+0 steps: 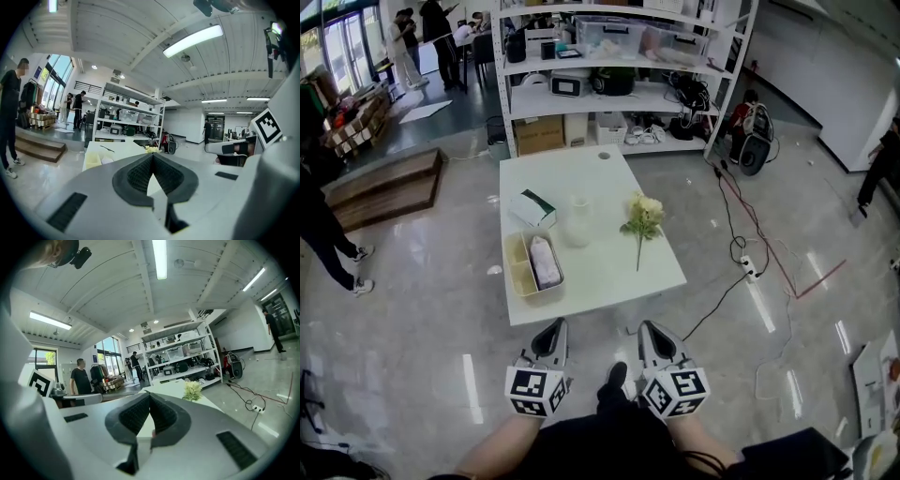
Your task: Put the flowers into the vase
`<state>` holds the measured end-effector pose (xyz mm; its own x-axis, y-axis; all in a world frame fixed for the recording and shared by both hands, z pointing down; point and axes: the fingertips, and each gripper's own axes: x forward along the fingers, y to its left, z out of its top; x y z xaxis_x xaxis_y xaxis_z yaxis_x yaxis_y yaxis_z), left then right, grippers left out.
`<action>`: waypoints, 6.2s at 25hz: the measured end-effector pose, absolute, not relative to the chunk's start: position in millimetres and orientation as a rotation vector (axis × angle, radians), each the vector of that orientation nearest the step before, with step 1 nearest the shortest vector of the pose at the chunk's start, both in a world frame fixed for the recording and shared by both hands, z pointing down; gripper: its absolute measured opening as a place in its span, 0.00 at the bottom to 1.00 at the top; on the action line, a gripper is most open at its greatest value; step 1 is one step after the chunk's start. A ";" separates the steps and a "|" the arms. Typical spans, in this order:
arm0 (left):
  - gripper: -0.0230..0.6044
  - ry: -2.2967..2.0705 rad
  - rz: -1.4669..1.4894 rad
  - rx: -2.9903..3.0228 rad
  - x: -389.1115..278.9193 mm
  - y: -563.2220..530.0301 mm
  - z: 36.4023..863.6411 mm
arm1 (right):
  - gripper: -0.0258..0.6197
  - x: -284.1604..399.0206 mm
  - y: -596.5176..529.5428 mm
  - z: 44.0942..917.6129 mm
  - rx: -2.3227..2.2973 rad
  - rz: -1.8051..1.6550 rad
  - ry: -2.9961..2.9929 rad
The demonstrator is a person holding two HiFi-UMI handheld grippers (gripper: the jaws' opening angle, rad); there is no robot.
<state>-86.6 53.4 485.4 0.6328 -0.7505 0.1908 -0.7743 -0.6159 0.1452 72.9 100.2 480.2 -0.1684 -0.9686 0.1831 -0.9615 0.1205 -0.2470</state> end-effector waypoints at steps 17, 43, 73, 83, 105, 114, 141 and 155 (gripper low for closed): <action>0.04 -1.376 0.137 2.576 9.9 -124.7 465.5 | 0.04 156.3 -97.6 456.3 -1.885 -0.422 2.465; 0.04 -1.230 0.189 2.603 24.2 -193.6 489.8 | 0.22 178.9 -204.2 569.4 -2.055 -1.016 2.481; 0.04 -1.199 0.206 2.531 13.8 -200.4 514.3 | 0.20 240.6 -241.1 774.0 -1.835 -2.616 1.837; 0.04 -1.193 0.211 2.545 16.7 -199.5 513.0 | 0.10 240.2 -246.9 765.6 -1.907 -2.521 1.900; 0.04 -1.157 0.141 2.647 41.1 -199.9 481.8 | 0.09 221.8 -216.1 472.9 -2.204 -0.071 2.404; 0.04 -1.185 0.142 2.642 38.1 -201.9 477.4 | 0.09 196.5 -188.3 476.1 -2.161 -0.047 2.437; 0.04 -1.497 0.106 2.452 -51.0 -198.9 478.2 | 0.09 33.1 -287.6 341.6 -1.512 0.273 2.572; 0.04 -1.512 0.131 2.407 -70.6 -207.6 493.9 | 0.09 21.9 -317.3 516.8 -1.733 -0.087 2.805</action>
